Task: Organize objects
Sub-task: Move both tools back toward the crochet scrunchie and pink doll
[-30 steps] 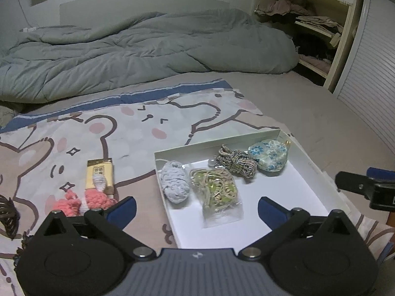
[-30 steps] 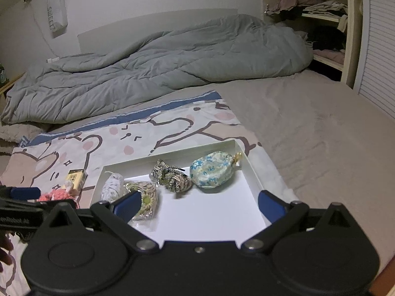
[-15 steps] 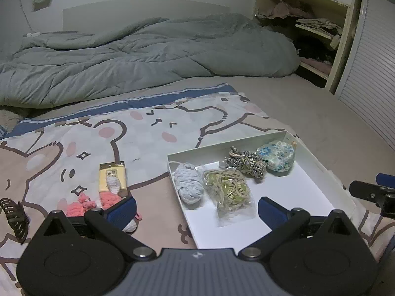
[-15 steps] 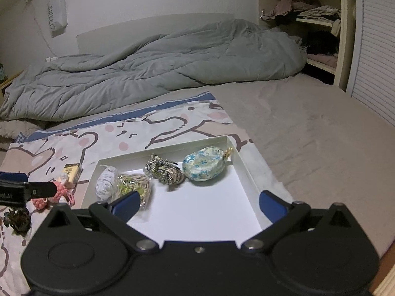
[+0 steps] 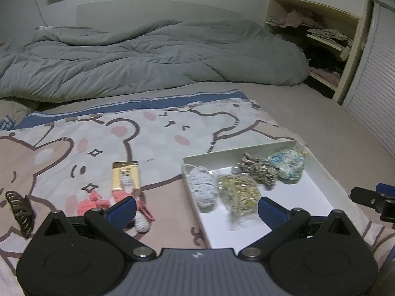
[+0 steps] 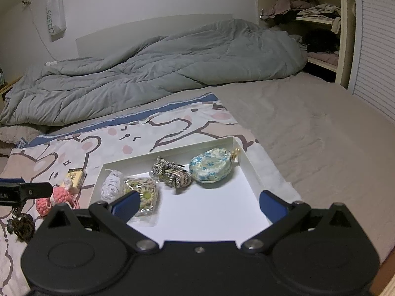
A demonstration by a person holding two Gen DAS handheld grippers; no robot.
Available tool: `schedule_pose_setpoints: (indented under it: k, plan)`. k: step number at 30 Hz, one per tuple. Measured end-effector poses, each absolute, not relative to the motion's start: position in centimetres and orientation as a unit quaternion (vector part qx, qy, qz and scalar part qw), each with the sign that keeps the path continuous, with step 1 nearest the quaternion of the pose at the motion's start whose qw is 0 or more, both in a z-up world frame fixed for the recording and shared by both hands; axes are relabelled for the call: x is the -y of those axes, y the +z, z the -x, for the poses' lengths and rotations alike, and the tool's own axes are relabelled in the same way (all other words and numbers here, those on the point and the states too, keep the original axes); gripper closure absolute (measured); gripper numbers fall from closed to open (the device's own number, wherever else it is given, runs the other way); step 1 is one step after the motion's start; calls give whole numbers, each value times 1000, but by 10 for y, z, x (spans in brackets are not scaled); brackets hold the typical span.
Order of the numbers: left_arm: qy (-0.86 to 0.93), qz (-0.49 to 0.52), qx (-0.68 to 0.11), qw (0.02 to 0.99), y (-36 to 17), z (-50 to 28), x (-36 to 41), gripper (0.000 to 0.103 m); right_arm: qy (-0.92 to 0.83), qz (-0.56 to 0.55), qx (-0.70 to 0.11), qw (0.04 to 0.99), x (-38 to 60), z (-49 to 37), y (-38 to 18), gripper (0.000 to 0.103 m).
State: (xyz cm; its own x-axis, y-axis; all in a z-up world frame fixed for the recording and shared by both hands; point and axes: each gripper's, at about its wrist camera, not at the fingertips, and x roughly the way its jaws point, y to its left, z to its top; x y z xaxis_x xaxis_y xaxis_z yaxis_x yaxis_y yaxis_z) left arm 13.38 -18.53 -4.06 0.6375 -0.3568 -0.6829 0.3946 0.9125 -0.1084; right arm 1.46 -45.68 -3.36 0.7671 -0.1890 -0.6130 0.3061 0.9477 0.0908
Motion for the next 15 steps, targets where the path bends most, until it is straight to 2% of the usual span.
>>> schedule_pose_setpoints:
  k: [15]
  plan:
    - [-134, 3, -366, 921, -34, -150, 96, 0, -76, -88, -321, 940, 399, -61, -36, 0]
